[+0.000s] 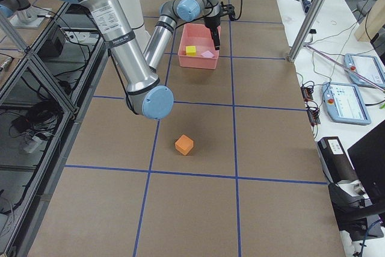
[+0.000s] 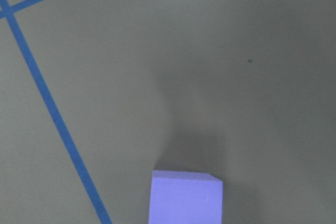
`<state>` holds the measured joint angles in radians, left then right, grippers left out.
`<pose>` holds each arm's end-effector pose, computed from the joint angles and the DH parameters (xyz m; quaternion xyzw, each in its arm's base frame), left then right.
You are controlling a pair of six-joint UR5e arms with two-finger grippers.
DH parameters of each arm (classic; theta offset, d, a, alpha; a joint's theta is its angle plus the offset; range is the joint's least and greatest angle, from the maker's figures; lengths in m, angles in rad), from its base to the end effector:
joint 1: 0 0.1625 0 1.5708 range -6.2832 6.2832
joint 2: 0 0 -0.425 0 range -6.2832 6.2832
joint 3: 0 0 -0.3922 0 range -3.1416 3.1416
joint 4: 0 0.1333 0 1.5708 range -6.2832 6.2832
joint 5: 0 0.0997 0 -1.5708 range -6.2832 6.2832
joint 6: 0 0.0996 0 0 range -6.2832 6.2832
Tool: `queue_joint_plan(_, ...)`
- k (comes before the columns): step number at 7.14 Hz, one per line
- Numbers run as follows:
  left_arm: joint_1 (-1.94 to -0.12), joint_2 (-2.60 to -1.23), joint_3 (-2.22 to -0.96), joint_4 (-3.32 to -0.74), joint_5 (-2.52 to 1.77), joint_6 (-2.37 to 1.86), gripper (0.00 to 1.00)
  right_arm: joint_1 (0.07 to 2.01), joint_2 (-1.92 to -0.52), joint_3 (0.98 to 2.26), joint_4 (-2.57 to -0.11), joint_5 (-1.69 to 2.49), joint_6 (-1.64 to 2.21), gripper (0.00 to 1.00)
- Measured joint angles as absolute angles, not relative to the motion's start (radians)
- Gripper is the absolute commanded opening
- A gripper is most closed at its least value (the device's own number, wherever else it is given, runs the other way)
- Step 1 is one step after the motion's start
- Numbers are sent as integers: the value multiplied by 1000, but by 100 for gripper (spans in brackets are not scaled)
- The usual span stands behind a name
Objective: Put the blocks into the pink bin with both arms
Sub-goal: 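Withdraw the right gripper while the left gripper grasps the purple cube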
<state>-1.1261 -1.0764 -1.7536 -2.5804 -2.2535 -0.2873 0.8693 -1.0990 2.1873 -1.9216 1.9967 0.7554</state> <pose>0.0645 -0.2991 0.6520 0.1883 0.4091 0.1837 0.8738 -0.2587 -0.4490 0.1937 0.1317 -0.3816 -0.0516 0.9134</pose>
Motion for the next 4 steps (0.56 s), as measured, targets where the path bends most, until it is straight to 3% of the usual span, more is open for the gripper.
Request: queue_joint_plan(4,-1070,-1091,-1729,-2580,-2216,-304,100,1082,-1256,2200,-1919,2142,449,100)
